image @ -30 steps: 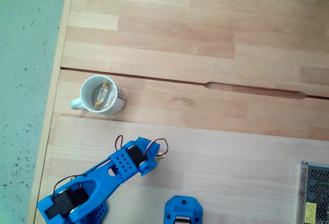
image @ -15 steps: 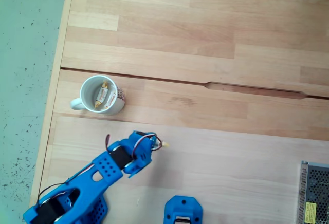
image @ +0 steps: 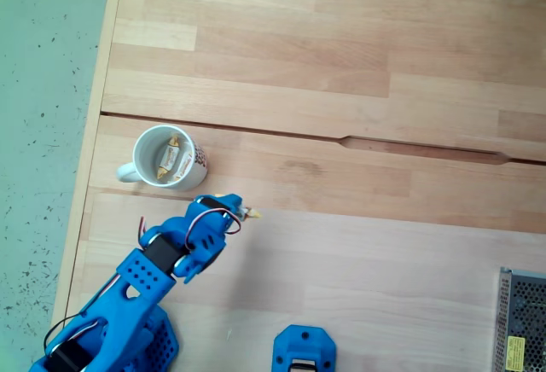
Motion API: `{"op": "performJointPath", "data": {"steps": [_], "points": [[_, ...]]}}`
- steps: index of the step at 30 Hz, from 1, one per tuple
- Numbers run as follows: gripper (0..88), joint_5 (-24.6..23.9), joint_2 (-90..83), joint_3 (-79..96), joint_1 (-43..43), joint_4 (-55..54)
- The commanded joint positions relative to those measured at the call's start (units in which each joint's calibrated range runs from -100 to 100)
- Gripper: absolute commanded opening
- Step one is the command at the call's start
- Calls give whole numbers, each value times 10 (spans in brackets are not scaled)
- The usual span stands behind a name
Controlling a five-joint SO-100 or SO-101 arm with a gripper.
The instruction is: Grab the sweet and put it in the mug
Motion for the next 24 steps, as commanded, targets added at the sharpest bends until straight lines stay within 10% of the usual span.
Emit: {"op": "performJointPath", "data": {"steps": [1,24], "points": [[0,-52,-28,-42,-37,-4],[0,-120,-56,-111,-201,-7]]}}
